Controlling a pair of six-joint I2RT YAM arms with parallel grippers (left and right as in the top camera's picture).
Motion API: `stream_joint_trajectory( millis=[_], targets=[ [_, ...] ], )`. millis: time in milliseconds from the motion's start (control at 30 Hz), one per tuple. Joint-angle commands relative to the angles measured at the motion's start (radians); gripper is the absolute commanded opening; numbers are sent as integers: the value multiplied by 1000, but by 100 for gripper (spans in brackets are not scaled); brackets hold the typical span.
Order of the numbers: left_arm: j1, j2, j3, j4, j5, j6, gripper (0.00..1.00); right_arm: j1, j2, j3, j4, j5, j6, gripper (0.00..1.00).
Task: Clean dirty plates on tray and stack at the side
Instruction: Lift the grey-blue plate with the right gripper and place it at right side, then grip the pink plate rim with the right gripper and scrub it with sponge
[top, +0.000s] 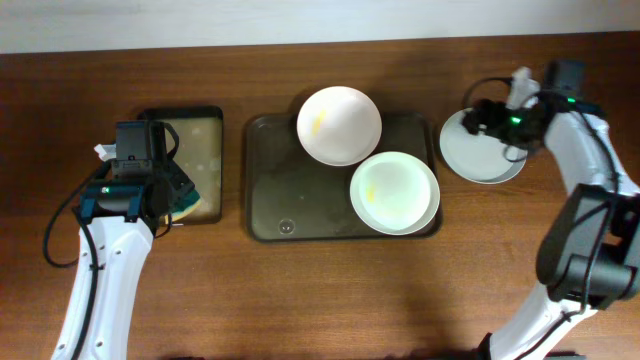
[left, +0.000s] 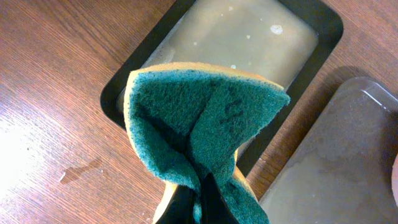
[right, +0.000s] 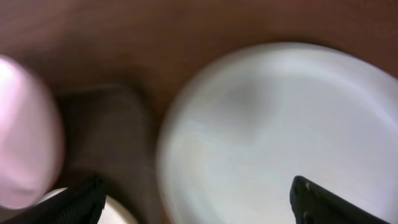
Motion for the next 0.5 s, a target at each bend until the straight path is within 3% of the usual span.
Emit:
stream_joint_trajectory(
  millis=[0,200,367,467],
  targets=[
    [3,-8,-1,3,7,16,0,153,13,0,72,-35,-27,95],
    [3,-8,-1,3,8,16,0,391,50,0,188,290,32,79],
    [3,-8,-1,3,8,16,0,450,134,0,181,313,312,75],
    [3,-8,-1,3,8,16,0,480,177,0,184,310,361,73]
  ],
)
